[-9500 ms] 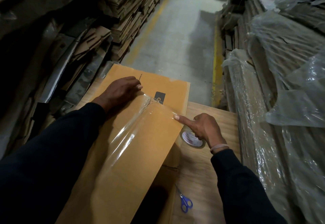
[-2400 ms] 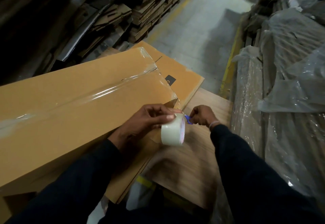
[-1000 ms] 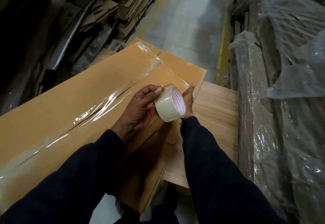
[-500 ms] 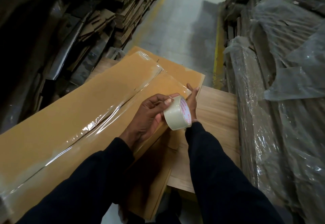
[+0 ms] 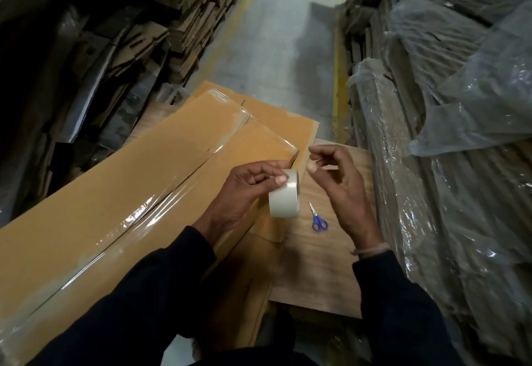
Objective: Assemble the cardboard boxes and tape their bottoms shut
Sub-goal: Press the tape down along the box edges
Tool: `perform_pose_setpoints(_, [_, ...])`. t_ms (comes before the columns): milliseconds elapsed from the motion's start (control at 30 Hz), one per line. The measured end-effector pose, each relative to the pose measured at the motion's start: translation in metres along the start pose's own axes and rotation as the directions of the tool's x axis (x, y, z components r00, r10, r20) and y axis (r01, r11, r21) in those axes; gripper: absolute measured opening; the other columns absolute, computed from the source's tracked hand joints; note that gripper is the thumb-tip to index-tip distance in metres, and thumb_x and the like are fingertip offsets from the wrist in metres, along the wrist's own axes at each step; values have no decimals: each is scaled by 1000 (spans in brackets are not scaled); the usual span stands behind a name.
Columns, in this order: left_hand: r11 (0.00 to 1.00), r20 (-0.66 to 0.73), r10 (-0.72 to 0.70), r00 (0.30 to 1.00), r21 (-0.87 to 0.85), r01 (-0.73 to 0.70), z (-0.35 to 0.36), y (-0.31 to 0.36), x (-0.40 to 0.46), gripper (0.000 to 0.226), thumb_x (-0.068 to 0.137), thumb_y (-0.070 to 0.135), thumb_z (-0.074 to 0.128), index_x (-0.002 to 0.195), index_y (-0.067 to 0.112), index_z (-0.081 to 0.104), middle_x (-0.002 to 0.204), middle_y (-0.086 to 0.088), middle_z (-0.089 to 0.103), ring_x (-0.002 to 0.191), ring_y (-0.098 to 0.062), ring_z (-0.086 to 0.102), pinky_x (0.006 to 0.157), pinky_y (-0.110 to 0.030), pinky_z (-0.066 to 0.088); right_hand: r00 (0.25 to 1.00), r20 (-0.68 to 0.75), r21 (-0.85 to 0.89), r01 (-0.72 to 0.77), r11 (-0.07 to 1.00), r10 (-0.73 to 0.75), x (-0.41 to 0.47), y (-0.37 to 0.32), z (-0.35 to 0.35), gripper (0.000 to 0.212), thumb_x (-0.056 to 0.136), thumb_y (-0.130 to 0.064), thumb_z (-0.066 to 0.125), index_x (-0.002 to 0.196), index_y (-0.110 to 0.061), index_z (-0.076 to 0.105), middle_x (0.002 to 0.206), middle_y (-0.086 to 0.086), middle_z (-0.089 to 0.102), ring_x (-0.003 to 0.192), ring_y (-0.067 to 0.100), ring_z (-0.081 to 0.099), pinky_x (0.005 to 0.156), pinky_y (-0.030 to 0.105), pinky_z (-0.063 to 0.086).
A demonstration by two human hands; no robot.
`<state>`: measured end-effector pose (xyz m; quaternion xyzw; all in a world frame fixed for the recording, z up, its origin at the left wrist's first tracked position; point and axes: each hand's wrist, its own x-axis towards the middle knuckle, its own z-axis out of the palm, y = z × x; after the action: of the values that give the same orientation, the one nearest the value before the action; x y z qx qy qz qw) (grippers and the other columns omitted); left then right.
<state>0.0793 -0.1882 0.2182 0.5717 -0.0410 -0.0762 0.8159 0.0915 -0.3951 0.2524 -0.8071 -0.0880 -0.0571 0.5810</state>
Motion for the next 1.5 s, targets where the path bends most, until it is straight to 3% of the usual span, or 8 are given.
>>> perform_pose_setpoints(67, [999,25,15,1000,39,-16,0,-1,2,21,89,3,74,105,-11,71,134,-16,69,127,-34,65,106,-47,53,987,137,-130,101,986,-83,-16,-16,2,41,91,-31,83,129,-26,67,120,0,58,102,21,64,83,29,55])
perform_pose_setpoints(167, [995,73,53,996,84,-59,-1,-6,4,12,92,-1,73,103,-6,74,137,-18,67,130,-36,63,112,-56,49,983,122,-166,153,974,-134,-26,-9,14,35,91,-22,85,123,-21,71,116,0,56,89,18,67,75,33,57])
perform_pose_setpoints(267, [992,62,56,996,110,-63,-2,-9,6,13,92,4,74,103,-1,75,137,-14,68,130,-32,64,114,-58,47,994,30,-92,103,990,-100,-28,1,20,21,92,-21,84,111,-17,75,113,2,58,86,18,69,73,31,58])
perform_pose_setpoints(433, [978,107,63,992,190,-83,-2,-11,7,23,93,14,75,114,7,80,142,-4,66,135,-23,60,114,-52,49,985,-147,-52,84,995,-91,-31,18,22,4,95,-8,78,97,-11,77,103,5,61,95,22,66,74,47,59])
perform_pose_setpoints(833, [965,111,72,991,242,-98,8,-15,34,28,90,0,78,118,-3,76,142,-6,65,130,-23,64,112,-50,51,981,-109,343,-114,933,160,-14,39,0,21,104,-14,67,103,3,80,109,16,64,108,34,71,89,42,63])
perform_pose_setpoints(1000, [962,117,71,991,255,-99,10,-16,48,36,89,-1,79,125,-3,73,146,-7,61,133,-22,62,111,-49,52,973,-135,319,-137,938,189,9,44,-3,17,91,-6,81,92,10,76,99,19,66,88,21,70,80,32,60])
perform_pose_setpoints(1333, [934,111,59,992,344,-93,20,-17,66,70,85,-1,83,149,2,54,157,-1,47,138,-19,58,117,-43,46,968,-152,341,-140,930,202,33,77,-15,18,83,6,83,101,4,78,106,6,72,93,16,70,87,25,57])
perform_pose_setpoints(1500, [880,88,98,991,457,-127,24,-16,85,65,88,5,83,147,1,56,151,0,53,136,-12,59,120,-42,43,940,-272,95,-188,977,208,51,133,-33,14,83,-3,87,95,-5,80,102,7,75,94,20,75,88,28,60])
